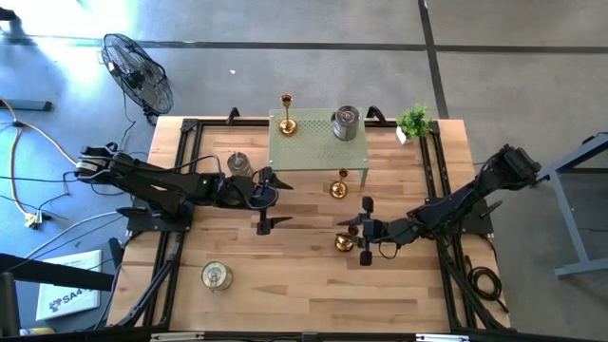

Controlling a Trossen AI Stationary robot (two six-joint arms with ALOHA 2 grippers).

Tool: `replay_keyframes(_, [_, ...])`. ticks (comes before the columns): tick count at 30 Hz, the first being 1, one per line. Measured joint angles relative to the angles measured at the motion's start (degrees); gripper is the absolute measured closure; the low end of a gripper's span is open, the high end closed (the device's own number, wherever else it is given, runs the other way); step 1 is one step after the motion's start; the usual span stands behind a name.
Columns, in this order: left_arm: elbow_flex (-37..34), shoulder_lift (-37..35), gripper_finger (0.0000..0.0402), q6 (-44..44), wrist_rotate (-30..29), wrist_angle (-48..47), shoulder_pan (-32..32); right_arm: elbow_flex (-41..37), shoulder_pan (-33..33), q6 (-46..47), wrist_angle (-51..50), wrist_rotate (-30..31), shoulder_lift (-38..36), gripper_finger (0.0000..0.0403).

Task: Pick & Place candle stick holders
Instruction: Put the bottom gold candle holder on the shelf aligned with the other gold candle holder

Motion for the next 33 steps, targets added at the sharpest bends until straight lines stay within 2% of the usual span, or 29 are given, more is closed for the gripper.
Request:
replay_keyframes(3, [0.00, 0.00, 0.0002, 0.00, -2.60, -0.01, 0.00, 2.44, 0.00, -1.70, -2.07, 0.00, 0.00, 0.0291])
replay_keyframes(14, [0.07, 1.66, 0.0002, 1.50, 1.36, 3.08, 0.02, 14.49, 0.00, -9.15, -15.78, 0.06, 0.00, 0.0291])
replay_keyframes(18, [0.07, 6.03, 0.0002, 1.30, 7.26, 10.92, 0.00, 17.92, -0.02, -12.23, -18.03, 0.15, 0.00, 0.0291])
replay_keyframes(21, [0.12, 10.61, 0.0002, -0.08, 10.04, 20.47, -0.03, 19.78, -0.02, -13.90, -19.30, 0.13, 0.00, 0.0291])
replay_keyframes(23, [0.11, 13.34, 0.0002, -1.22, 10.01, 25.46, -0.02, 20.65, -0.02, -14.67, -19.66, 0.10, 0.00, 0.0291])
replay_keyframes(27, [0.04, 17.52, 0.0002, -2.09, 9.20, 29.29, 0.00, 21.38, -0.02, -15.72, -19.98, 0.00, 0.00, 0.0291])
replay_keyframes(33, [0.04, 20.50, 0.0002, -2.56, 2.87, 33.04, 0.00, 21.38, -0.17, -16.06, -20.14, 0.02, 0.00, 0.0291])
